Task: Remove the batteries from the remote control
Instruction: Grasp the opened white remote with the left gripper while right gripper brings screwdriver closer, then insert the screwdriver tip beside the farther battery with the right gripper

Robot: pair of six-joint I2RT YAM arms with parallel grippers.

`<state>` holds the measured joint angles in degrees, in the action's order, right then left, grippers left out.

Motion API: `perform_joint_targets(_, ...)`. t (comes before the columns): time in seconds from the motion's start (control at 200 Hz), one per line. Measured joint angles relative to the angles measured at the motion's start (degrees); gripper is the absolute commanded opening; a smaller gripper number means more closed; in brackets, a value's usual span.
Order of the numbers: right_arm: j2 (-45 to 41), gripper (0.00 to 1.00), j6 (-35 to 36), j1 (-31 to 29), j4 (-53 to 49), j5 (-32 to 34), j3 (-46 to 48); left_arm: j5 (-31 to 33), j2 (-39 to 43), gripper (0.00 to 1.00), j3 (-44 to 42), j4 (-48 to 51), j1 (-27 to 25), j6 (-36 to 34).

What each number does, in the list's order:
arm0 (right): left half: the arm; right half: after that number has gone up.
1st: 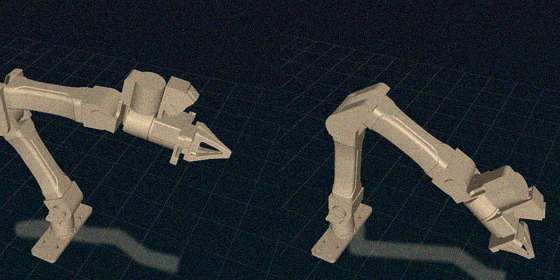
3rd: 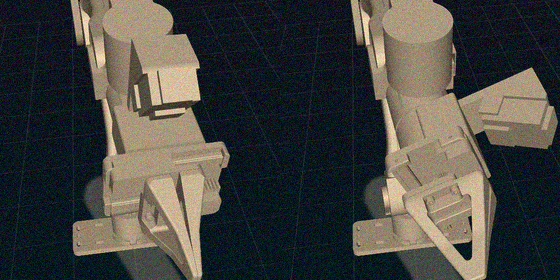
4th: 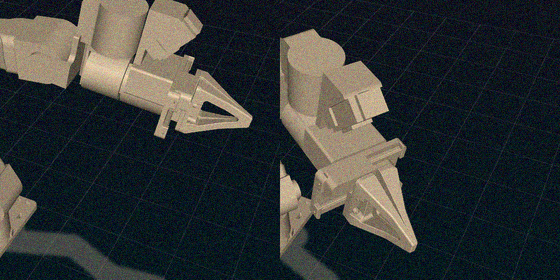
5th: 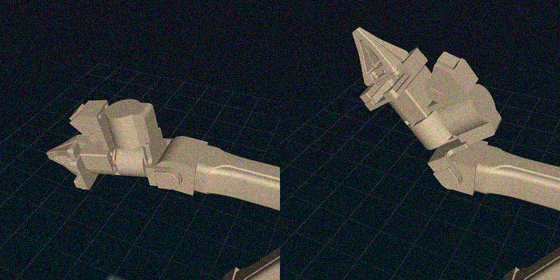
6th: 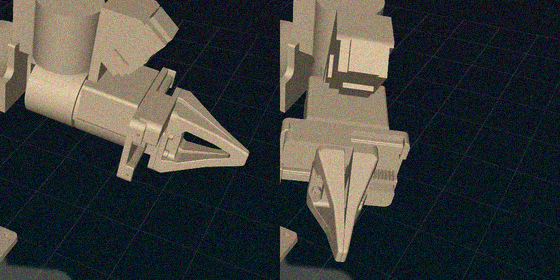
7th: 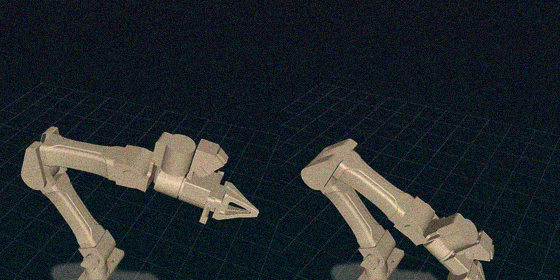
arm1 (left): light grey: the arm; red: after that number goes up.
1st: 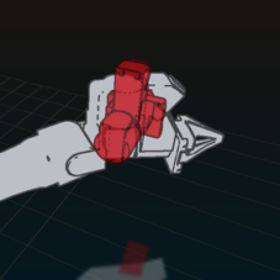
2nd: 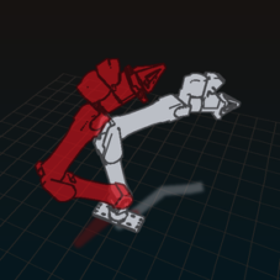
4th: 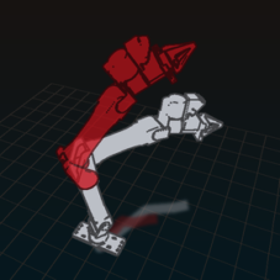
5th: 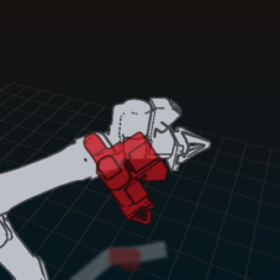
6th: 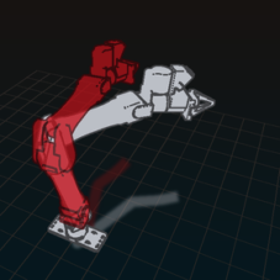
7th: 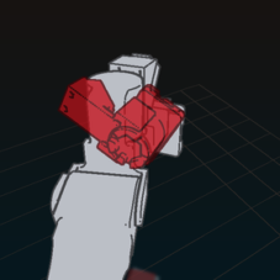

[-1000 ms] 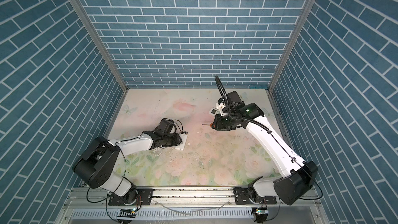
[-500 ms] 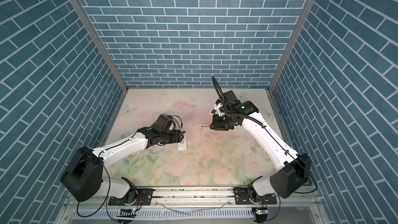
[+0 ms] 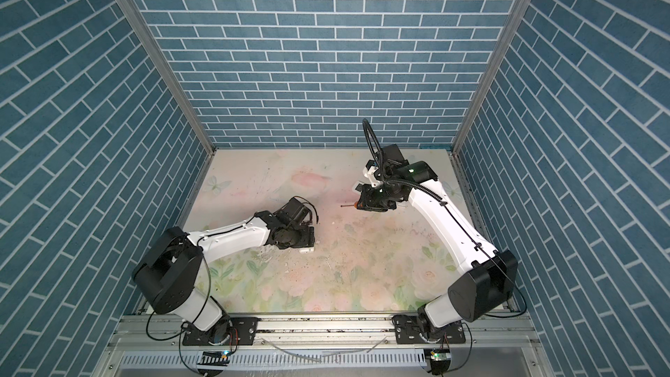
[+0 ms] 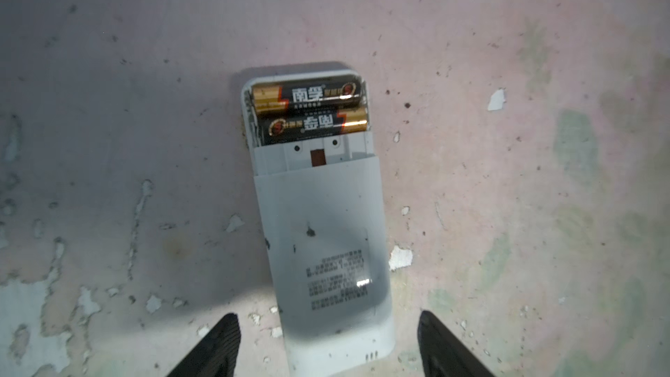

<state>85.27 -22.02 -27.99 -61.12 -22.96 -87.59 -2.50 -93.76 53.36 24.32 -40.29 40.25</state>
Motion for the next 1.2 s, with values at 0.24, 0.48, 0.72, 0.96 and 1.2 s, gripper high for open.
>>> perform_joint_targets(0.24, 0.0, 0.0, 0.5, 0.8, 0.1, -1.1, 0.0, 0.6, -3.7, 0.69, 2.0, -0.2, -0.1, -1.2)
perform_joint_targets(0.48, 0.0, 0.0, 0.5, 0.9, 0.1, -1.2, 0.0, 0.2, -4.3, 0.41, 2.3, -0.5, 0.0, -5.0)
perform_joint_targets(0.72, 0.0, 0.0, 0.2, 0.9, -0.5, -0.6, 0.0, -1.3, -2.7, 0.38, 0.1, -2.6, 0.0, -8.6)
perform_joint_targets(0.96, -1.2, 0.0, -4.9, 0.3, 0.5, 0.0, 3.1, -4.8, -2.1, 0.37, -0.4, -2.8, -4.0, -11.6)
perform_joint_targets(1.2, -5.6, 0.0, -16.4, -5.6, 4.8, 2.8, 14.0, -8.4, -1.8, 0.37, -0.9, -3.8, -8.1, -13.4)
